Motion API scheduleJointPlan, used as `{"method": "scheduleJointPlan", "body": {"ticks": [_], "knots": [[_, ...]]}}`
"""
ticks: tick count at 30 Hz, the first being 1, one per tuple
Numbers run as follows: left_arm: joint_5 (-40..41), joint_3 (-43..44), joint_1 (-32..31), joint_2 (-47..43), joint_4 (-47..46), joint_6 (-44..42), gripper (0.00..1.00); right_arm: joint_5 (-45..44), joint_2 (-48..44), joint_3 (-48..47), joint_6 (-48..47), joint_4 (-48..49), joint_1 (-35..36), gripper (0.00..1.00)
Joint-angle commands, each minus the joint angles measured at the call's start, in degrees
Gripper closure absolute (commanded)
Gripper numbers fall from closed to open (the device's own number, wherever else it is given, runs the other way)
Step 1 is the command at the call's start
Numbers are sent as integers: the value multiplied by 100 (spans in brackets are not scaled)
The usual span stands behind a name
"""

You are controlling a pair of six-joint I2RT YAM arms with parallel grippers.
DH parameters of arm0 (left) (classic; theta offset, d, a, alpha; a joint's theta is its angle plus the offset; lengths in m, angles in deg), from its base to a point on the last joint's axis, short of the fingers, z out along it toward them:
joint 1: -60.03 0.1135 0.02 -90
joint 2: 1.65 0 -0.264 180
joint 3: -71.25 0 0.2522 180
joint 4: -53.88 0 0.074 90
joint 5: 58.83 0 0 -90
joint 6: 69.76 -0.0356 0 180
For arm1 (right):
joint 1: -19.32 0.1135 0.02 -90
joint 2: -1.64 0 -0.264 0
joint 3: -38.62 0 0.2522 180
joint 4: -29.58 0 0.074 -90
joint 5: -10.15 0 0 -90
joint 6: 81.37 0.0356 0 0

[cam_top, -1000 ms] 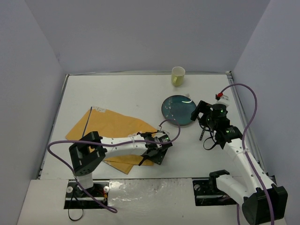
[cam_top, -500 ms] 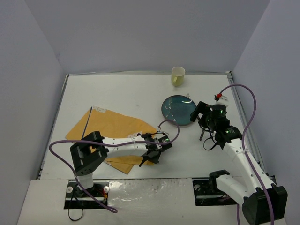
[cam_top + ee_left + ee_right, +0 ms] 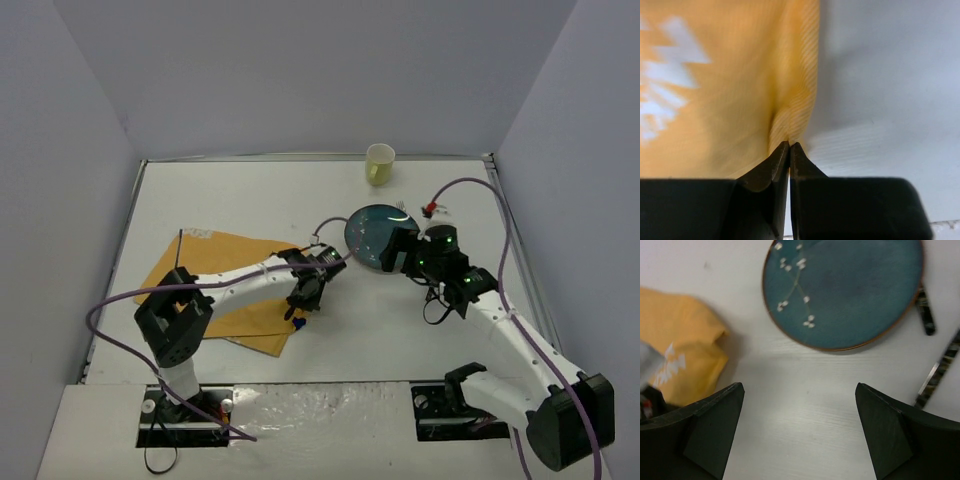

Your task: Set the dinner table for one person

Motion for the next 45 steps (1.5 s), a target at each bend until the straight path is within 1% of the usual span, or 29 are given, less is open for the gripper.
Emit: {"method": "scheduleJointPlan", "body": {"ticks": [1,5,8,11,13,18,23,27,32,39,45], "knots": [[457,1187,888,-915,684,-801,100,-194,428,-231,-150,603,1043,10],[478,1814,1424,-1006,996,-1248,100,-395,877,-258,16,1097,1797,11],[428,2057,1884,-1001,1099,-1477,100,-760,1422,-395,47,1302,2258,13],[442,2290,2173,-992,1205,-1622,100,-916,1952,-621,93,1585,2635,15],[437,2384,2345,-1016,1230,-1707,100,-1000,2475,-794,164,1802,2904,17],[433,2539,2619,-1050,1357,-1723,100,-1363,3515,-1540,458,1739,3381,18],[446,2681,2887,-1041,1390,-1759,100,-1651,4409,-2252,867,1308,3780,18],[463,2825,3038,-928,1389,-1803,100,-1844,4803,-2714,1082,741,4095,18],[477,3093,3207,-711,1351,-1874,100,-1965,5003,-2806,1396,217,4193,20],[353,3526,3476,-394,1315,-1943,100,-2000,5070,-2865,1533,-108,4220,23],[307,3796,3558,-167,1319,-2000,100,-1727,5291,-3027,1372,-124,4271,30]]}}
